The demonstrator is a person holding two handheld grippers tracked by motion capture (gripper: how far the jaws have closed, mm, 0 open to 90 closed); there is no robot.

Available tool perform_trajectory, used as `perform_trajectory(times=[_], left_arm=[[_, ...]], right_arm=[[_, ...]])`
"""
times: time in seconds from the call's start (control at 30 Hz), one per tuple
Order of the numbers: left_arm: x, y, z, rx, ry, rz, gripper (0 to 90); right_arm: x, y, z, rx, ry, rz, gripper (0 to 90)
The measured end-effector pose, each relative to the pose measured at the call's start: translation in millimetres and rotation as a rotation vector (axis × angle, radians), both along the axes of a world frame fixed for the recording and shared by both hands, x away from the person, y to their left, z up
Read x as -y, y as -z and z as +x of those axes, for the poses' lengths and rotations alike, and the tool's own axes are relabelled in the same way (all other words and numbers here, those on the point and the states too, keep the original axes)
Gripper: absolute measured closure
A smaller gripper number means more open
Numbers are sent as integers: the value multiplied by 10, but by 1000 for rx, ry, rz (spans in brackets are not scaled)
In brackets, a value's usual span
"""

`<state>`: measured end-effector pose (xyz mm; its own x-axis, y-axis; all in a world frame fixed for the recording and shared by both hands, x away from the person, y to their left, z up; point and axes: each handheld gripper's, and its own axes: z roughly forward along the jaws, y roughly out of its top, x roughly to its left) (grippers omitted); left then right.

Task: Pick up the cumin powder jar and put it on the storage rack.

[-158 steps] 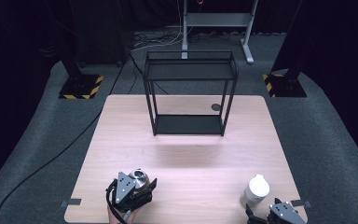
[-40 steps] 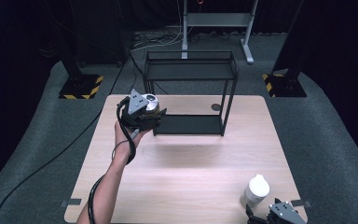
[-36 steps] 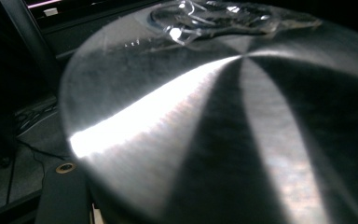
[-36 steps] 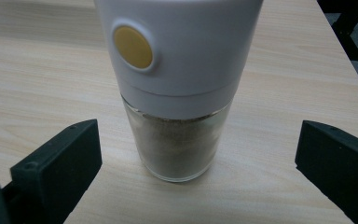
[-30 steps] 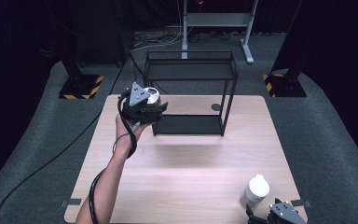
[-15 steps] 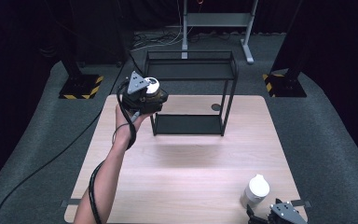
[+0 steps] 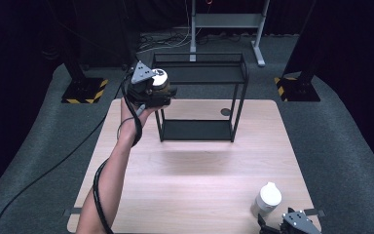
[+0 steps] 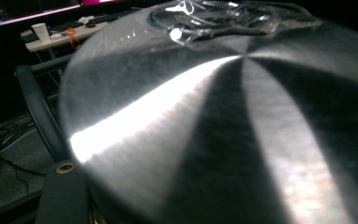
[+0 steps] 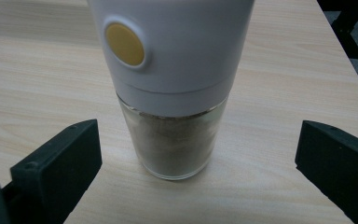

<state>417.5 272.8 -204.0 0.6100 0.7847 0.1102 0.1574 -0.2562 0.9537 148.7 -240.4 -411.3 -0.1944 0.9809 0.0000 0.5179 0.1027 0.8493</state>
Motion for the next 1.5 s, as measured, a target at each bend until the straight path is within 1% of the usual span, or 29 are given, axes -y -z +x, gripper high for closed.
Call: perform_trajectory(times=[0.2, 0.33, 0.57, 0.8, 0.93, 1.1, 1.17, 1.27, 1.37, 1.5], left_arm=[[43, -121, 33, 13, 2, 6, 307], [79, -198, 70, 21, 4, 1, 307], [156, -354, 207, 15, -9, 7, 307], [229, -453, 366, -15, -47, 12, 307], [222, -478, 470, -37, -57, -3, 307], [251, -521, 587, -66, -78, -5, 307], [265, -529, 618, -76, -83, -5, 307], [297, -539, 661, -88, -91, 10, 307], [310, -548, 712, -101, -99, 14, 307], [306, -557, 799, -130, -106, 6, 307]], right_arm=[[0, 2, 8, -4, -2, 2, 0], [1, 4, 13, -5, -5, 1, 0], [10, 2, 11, -6, -4, 2, 0], [21, 1, 10, -8, -3, 2, 0], [24, -3, 7, -7, -4, 2, 0], [24, -3, 9, -8, -5, 1, 0], [25, -6, 12, -12, -6, 0, 0], [29, -5, 8, -9, -6, 1, 0], [33, -7, 5, -8, -6, 1, 0], [37, -9, 7, -10, -8, 1, 0]])
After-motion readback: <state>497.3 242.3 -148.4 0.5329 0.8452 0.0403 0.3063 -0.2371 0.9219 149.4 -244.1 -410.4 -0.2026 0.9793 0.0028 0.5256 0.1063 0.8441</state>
